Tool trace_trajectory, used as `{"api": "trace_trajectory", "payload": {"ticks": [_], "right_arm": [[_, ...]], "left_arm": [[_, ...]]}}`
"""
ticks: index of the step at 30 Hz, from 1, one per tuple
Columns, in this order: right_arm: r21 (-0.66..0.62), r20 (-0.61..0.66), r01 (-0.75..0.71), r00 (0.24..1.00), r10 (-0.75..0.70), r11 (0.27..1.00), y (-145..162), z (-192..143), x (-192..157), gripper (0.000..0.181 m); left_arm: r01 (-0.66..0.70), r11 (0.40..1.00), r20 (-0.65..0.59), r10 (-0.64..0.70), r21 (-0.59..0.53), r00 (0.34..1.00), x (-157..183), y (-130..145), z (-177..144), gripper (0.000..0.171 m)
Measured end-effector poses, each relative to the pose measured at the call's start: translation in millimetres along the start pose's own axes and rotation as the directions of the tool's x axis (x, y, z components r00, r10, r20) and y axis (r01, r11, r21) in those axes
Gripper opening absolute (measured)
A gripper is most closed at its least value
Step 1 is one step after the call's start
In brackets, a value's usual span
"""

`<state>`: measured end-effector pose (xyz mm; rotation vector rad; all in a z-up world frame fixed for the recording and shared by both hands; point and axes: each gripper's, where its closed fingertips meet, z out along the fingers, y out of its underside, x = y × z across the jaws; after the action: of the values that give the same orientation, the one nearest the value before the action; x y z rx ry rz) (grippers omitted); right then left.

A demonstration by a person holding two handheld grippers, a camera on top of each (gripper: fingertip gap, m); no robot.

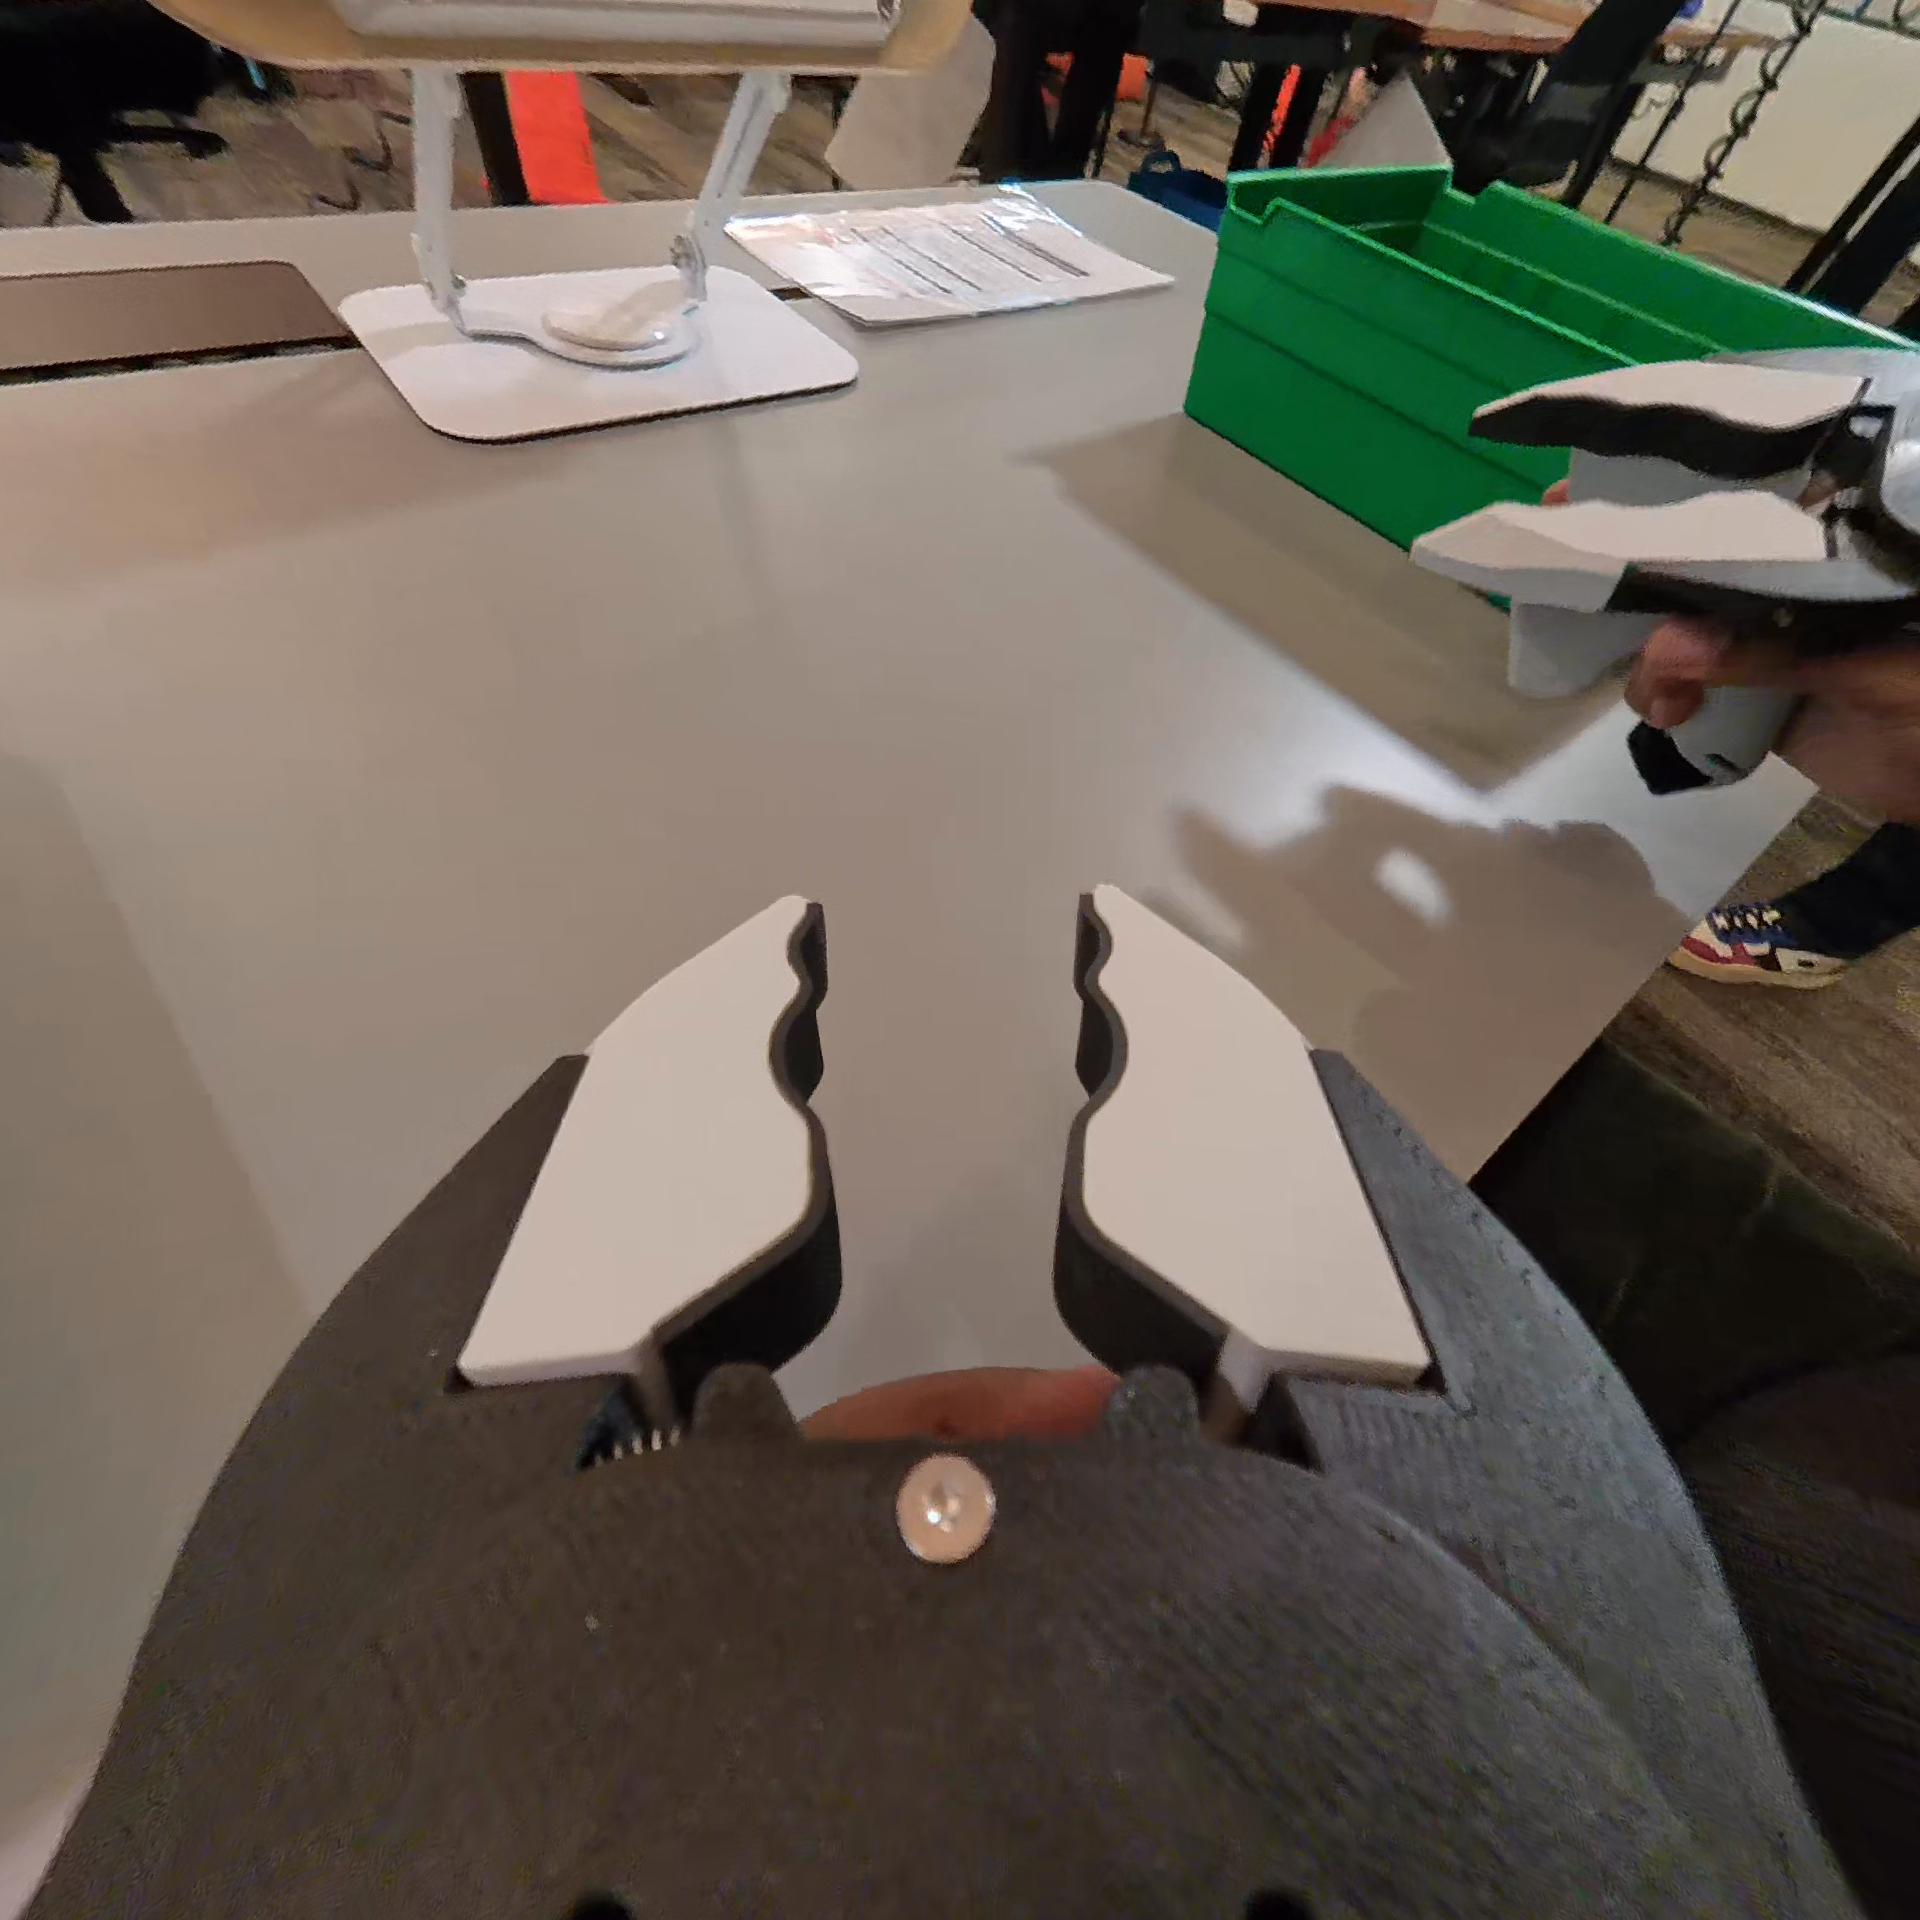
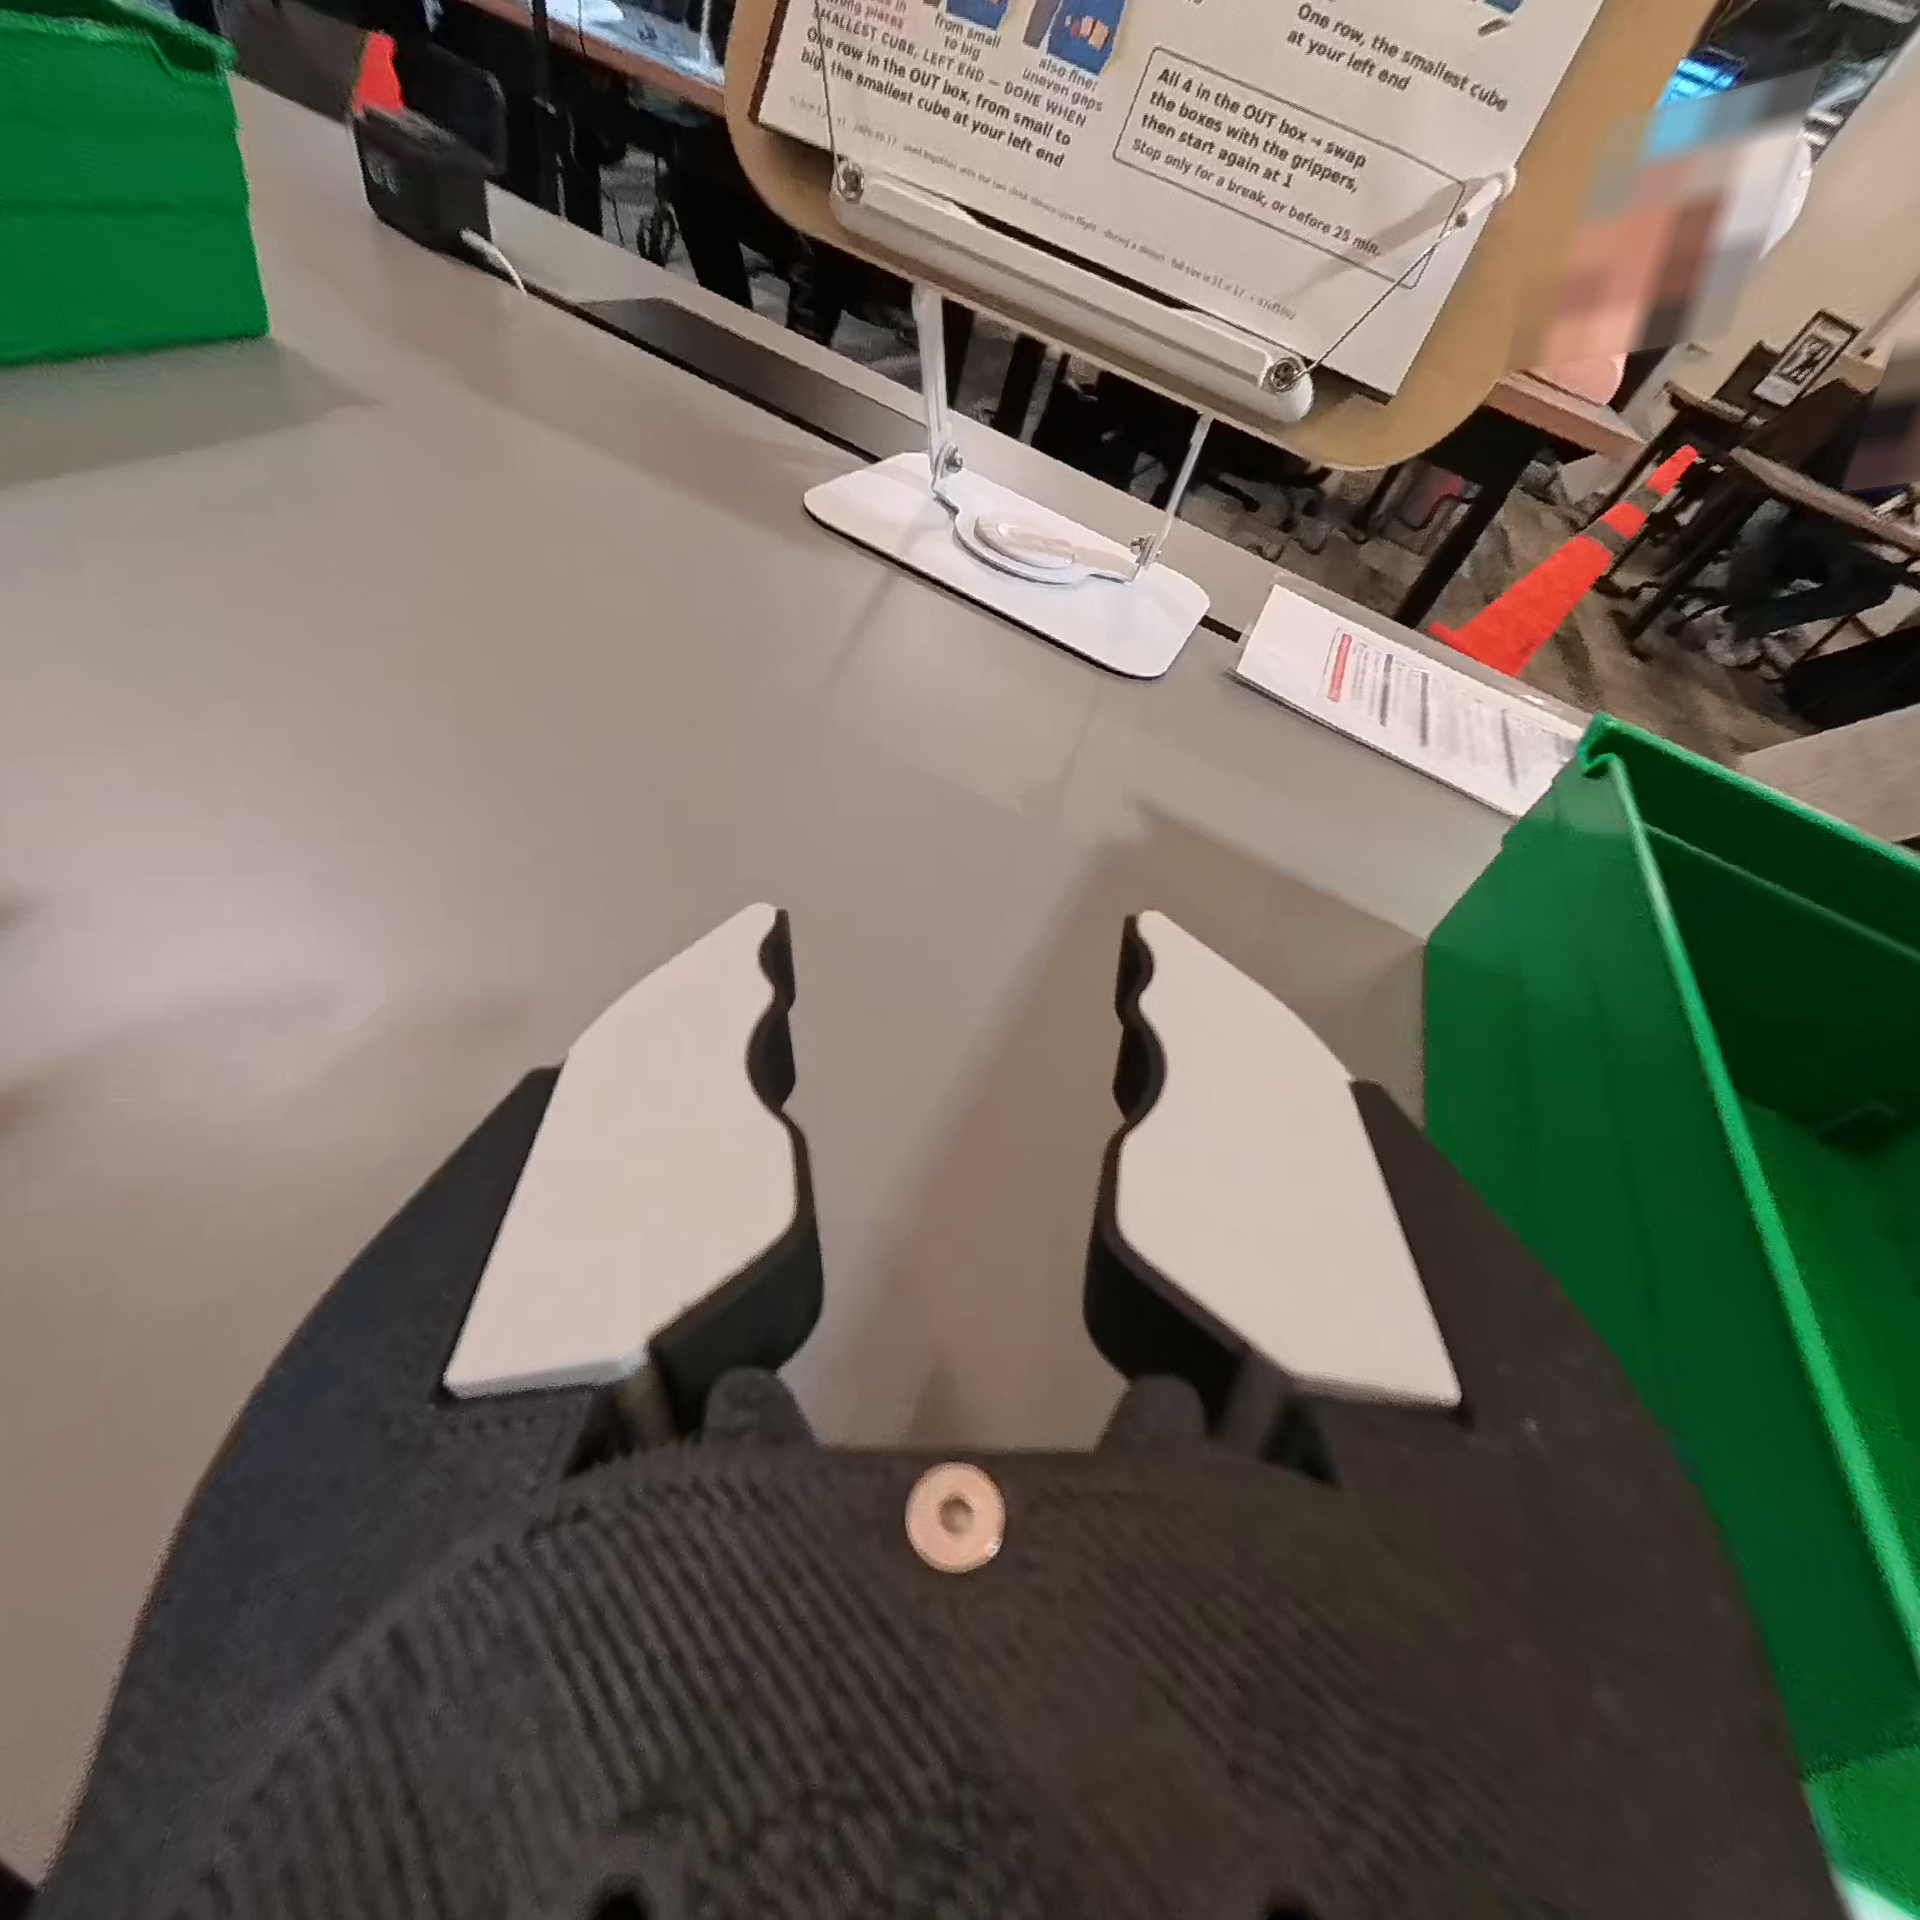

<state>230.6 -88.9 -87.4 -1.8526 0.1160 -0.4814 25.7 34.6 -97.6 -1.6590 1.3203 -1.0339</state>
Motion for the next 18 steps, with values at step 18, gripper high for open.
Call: {"api": "trace_trajectory", "payload": {"ticks": [18], "right_arm": [[0.004, 0.213, -0.041, 0.976, 0.039, 0.999, 2, 3, -53, 0.022]], "left_arm": [[0.181, 0.983, -0.094, -0.182, -0.021, 0.979, -3, 2, -6, 0.054]]}}
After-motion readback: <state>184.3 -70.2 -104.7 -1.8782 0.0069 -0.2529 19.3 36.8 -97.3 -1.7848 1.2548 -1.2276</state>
